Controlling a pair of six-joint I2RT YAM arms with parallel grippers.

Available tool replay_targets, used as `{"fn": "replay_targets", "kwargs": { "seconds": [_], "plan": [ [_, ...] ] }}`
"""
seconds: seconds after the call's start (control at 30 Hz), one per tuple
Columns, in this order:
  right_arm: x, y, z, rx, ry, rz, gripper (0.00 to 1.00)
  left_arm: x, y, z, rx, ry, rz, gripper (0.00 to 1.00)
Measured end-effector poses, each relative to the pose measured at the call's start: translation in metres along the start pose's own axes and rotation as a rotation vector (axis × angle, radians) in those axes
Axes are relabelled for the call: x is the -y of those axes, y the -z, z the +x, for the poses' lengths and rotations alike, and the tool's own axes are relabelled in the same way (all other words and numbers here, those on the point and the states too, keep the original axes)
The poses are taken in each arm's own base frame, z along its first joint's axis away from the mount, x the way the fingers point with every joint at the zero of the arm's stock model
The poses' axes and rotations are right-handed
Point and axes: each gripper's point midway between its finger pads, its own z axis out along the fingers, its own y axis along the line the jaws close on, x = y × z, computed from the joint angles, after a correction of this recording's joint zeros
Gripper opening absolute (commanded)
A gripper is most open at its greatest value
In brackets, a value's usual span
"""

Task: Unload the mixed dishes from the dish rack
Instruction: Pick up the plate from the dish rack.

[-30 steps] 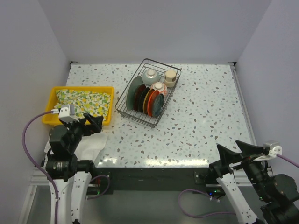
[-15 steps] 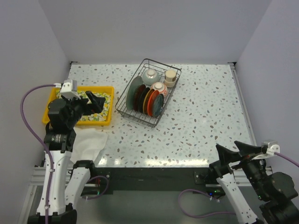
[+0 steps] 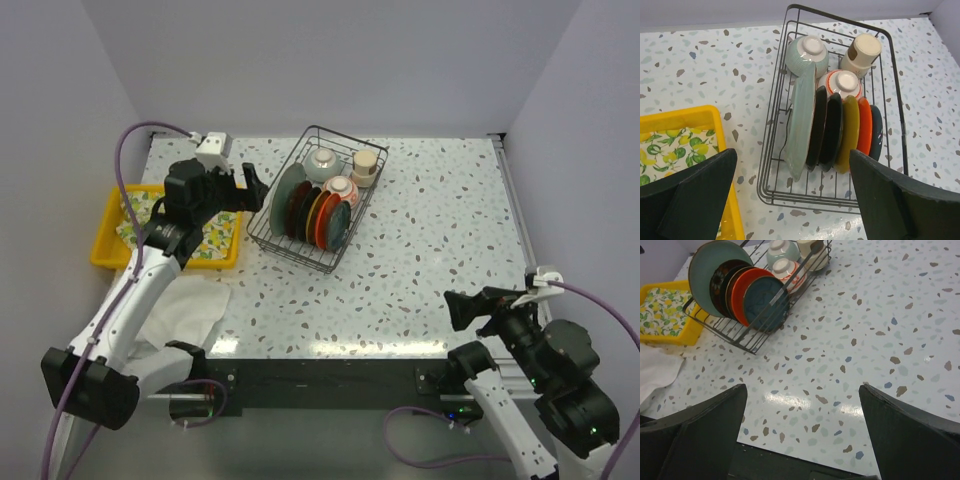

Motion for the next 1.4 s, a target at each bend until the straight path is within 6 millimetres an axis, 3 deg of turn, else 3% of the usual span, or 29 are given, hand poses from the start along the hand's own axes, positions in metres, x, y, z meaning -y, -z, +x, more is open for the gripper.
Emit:
{"fn": "replay_targets", "kwargs": {
  "seconds": [0.17, 0.3, 0.73, 1.4],
  "plan": [
    [-0.003, -0.023, 0.01, -0.068, -0.012, 0.001, 0.99, 0.018, -0.03, -0.003, -0.008, -0.095, -0.039, 0.93],
    [-0.009, -0.042, 0.014, -0.132, -0.013, -0.003, 0.98, 0.024, -0.053, 0.007, -0.045, -0.174, -0.099, 0.85],
    [-0.014, -0.071, 0.024, -0.192, -0.027, -0.013, 0.99, 0.01, -0.098, 0.028, -0.165, -0.321, -0.231, 0.61],
    [-0.012, -0.084, 0.038, -0.205, -0.07, -0.002, 0.99, 0.003, -0.115, 0.073, -0.324, -0.352, -0.288, 0.33]
  ]
}}
